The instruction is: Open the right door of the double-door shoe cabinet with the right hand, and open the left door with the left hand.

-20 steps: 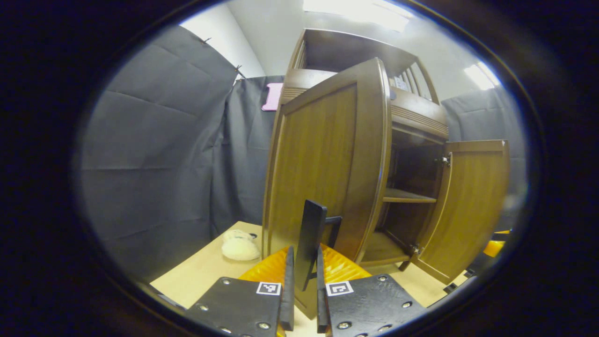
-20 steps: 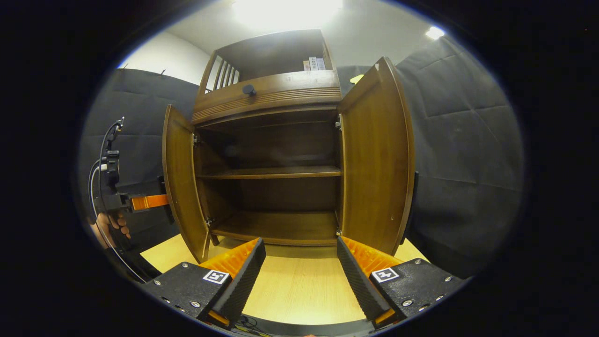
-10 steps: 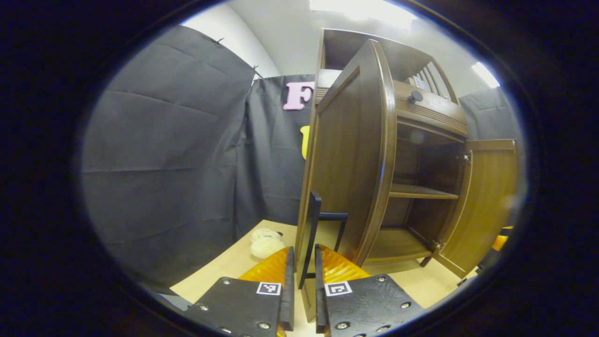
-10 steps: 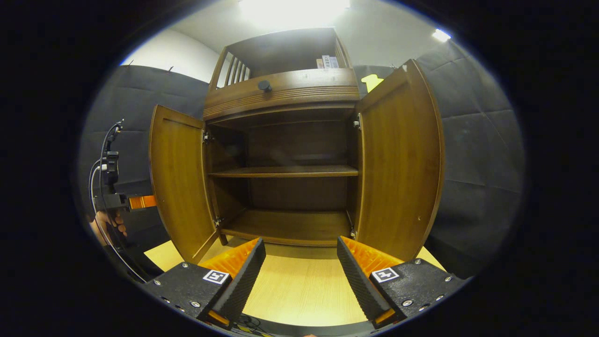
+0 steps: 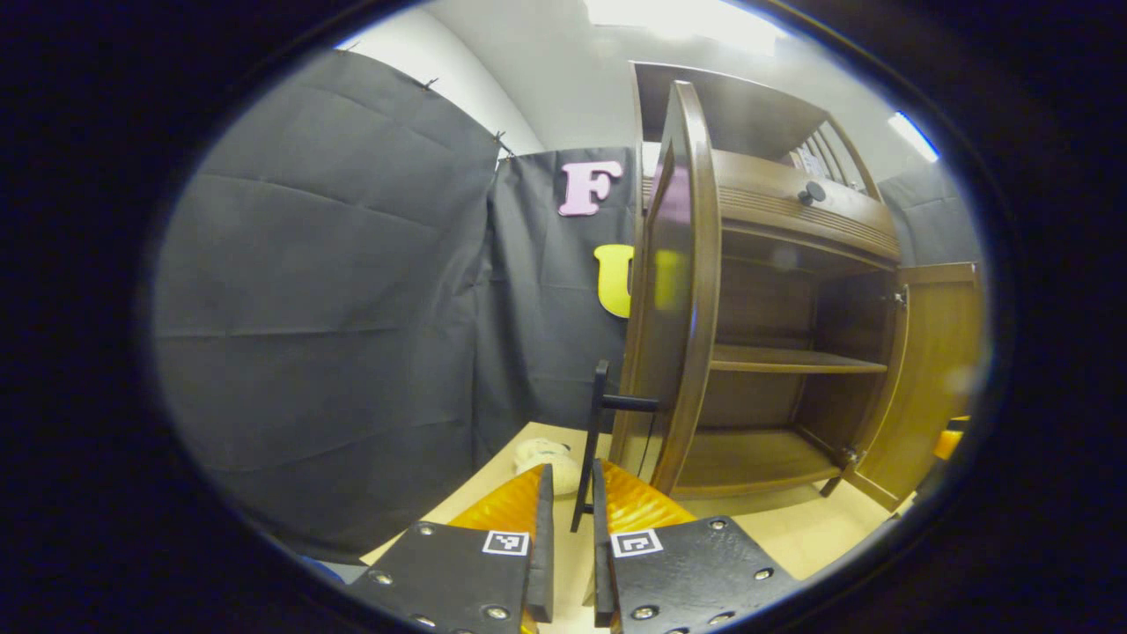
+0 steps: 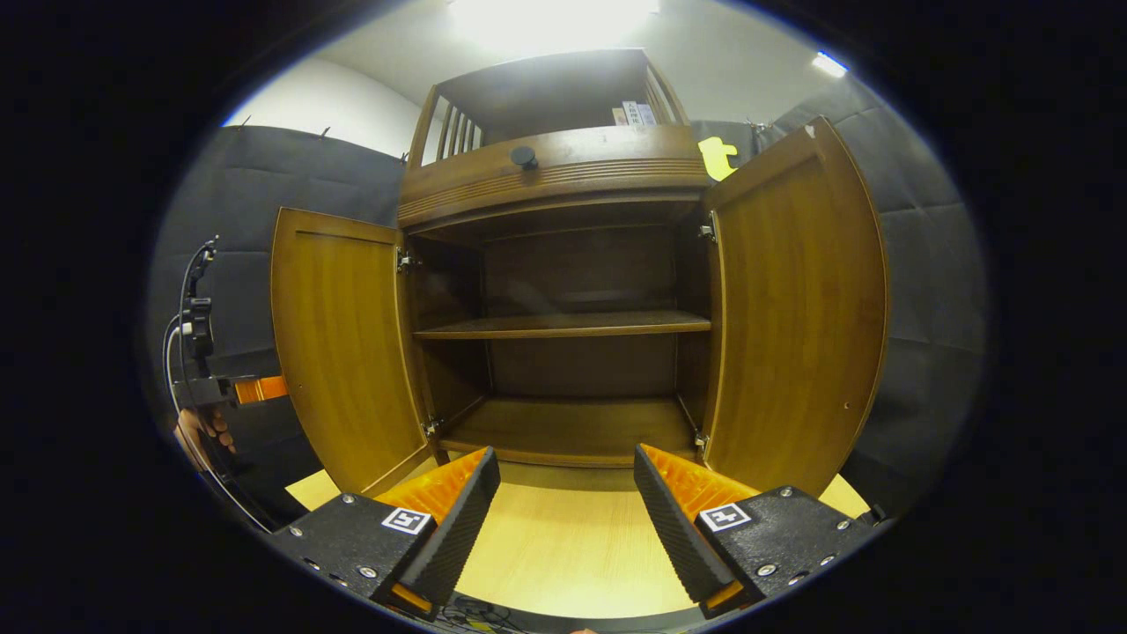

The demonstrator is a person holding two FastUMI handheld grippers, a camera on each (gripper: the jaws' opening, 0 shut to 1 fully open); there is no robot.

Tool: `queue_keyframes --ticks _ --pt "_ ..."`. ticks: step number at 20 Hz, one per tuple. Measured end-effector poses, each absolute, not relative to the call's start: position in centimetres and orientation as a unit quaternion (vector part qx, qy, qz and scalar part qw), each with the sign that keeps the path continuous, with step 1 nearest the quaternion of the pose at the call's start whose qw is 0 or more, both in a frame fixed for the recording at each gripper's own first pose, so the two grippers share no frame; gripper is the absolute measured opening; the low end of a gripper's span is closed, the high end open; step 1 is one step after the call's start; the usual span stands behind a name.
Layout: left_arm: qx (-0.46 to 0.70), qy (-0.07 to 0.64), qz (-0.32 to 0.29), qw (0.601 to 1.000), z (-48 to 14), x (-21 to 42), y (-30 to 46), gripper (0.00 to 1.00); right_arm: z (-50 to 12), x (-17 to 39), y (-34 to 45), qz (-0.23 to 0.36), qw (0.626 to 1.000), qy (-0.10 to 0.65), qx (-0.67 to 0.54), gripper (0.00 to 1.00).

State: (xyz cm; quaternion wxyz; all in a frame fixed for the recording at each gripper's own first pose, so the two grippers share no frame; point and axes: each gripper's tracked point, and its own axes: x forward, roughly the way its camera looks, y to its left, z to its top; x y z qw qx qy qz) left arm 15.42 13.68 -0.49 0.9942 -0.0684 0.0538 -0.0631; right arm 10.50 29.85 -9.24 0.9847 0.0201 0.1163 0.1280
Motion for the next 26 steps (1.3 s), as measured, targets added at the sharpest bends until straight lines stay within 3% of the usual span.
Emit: queue_keyframes --ticks 7,16,18,26 --pt "-0.062 0.036 -0.082 0.994 0.9 13.3 13.2 0.24 -8.3 9.4 31.1 0.106 0.989 0.101 0.013 0.95" --pt "-0.047 -0.018 -0.107 0.993 7.3 -0.6 10.3 0.24 -5.0 5.4 26.1 0.073 0.996 0.057 0.009 0.93" --pt "-0.046 -0.021 -0.105 0.993 7.5 -1.7 8.4 0.13 -4.5 3.7 24.3 0.063 0.997 0.053 0.011 0.95" --pt "-0.018 -0.023 -0.116 0.993 7.4 -8.1 4.6 0.21 -3.4 -1.7 18.8 0.030 0.998 0.045 0.027 0.94"
